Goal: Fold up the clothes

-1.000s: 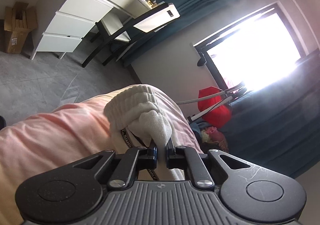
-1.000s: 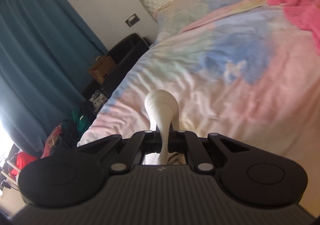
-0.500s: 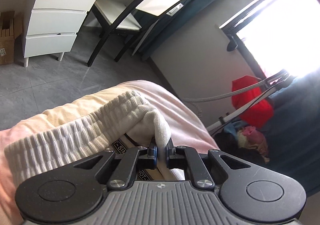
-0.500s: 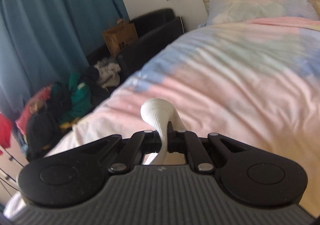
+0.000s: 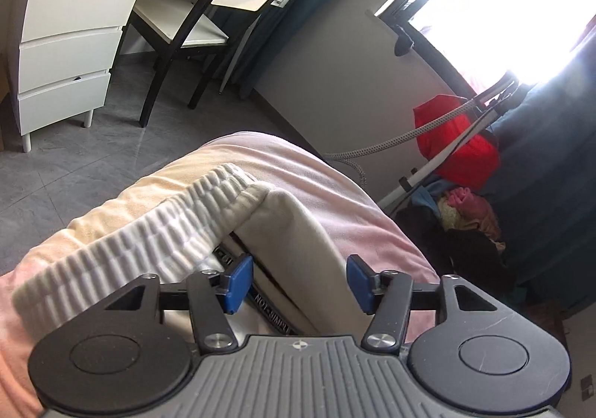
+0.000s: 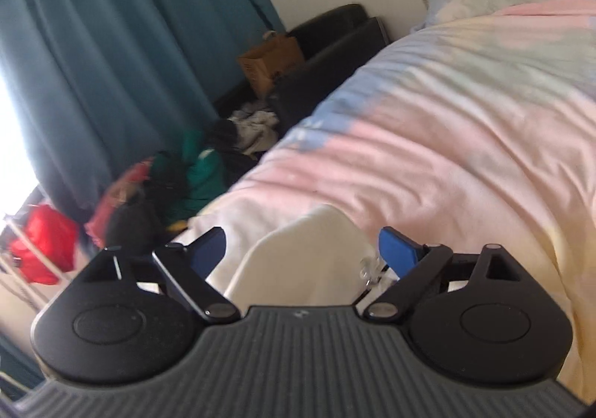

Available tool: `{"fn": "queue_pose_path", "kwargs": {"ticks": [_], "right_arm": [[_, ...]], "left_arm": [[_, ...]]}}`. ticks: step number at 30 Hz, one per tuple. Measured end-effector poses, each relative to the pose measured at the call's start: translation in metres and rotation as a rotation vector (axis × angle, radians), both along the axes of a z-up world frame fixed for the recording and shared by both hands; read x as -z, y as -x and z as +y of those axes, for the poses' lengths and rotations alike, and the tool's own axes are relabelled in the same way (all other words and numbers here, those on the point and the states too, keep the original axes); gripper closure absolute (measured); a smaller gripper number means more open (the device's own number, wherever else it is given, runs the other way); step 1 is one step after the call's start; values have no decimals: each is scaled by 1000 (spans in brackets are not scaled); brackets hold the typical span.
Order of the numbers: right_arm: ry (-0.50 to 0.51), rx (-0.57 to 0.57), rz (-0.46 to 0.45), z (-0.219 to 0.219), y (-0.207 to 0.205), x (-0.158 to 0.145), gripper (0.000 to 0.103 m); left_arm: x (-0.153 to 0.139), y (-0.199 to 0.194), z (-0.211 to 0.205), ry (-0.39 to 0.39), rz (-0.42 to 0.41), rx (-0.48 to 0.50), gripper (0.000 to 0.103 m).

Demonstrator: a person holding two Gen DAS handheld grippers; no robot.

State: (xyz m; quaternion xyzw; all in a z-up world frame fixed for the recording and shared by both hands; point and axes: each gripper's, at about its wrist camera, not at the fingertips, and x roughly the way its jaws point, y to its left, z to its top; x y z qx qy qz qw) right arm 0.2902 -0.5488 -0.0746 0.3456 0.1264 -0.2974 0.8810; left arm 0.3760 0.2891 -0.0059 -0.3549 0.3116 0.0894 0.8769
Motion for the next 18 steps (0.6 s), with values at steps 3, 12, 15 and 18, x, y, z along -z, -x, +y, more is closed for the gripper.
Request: {"fn": "queue_pose_path", "kwargs": {"ticks": [3,12,15,18], "right_arm": [[-25,-44,-30,18,38,-8,13],[-325,-61,-109,37,145,42,12],[-347,-21,-97,42,157,61,11],[-379,-35,-85,40,144,72,12]], "left_arm": [[-10,42,4,18,-18,10,26],[23,151,17,165,123,-26,22],[49,159,29,225,202,-114,24],[64,158,39,272,187,-180,24]]}}
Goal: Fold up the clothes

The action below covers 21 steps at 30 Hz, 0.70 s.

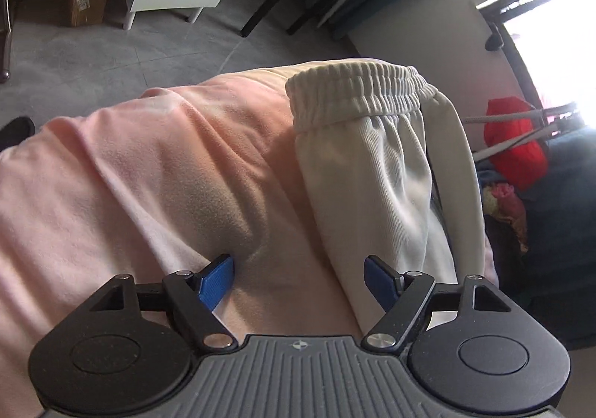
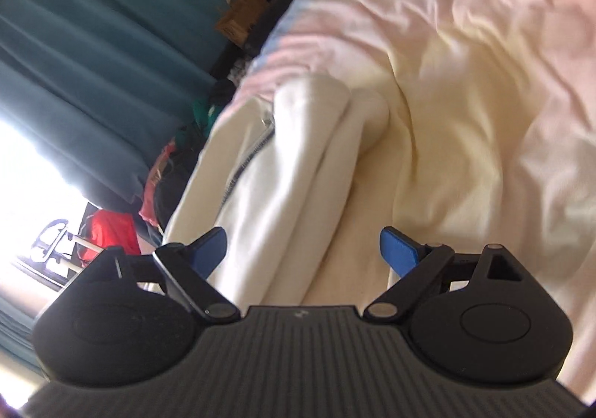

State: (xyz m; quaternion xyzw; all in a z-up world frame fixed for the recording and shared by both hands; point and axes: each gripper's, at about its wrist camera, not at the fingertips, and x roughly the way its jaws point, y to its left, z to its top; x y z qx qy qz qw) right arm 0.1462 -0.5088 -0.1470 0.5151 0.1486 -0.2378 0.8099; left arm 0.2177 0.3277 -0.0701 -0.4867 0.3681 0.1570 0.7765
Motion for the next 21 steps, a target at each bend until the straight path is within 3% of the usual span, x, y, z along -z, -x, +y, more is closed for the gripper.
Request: {"fn": "queue_pose_path", "kwargs": {"ticks": [2,3,4,5,6,8,10,11,13,17,21], "right_arm": [[4,-18,-2,-4,-15,4,13],[19,-28,0,-6,-25,4,15],[29,-34,8,-9,-35,5,20],[37,-37,18,-13,-45,6,24],[40,-28,30,-16,-53,6,31],[41,0,55,-22,-66,7,36],[37,27,56,-27,-74,6,53],[32,39,35,-28,-72,4,57],[22,56,-5,-30,-68,-2,84],[46,37,-58,-26,-49,-26,88],[-6,36,-104,-22,-13,-40,89]], "left_arm": [[-1,-7,2,-12,-71,-28,27],[-2,-11,2,-17,-124,-37,32],[-3,-16,2,-14,-174,-40,46],[-3,-22,2,-10,-202,-47,50],[-3,-27,2,-26,-216,-51,52],[-4,-38,0,-69,-239,-58,70],[-8,-42,0,-114,-254,-81,86],[-13,-44,-3,-164,-235,-94,90],[-26,-44,-13,-235,-199,-100,92],[-66,-33,-27,-249,-226,-114,93],[-110,-8,-27,-288,-266,-84,93]]}}
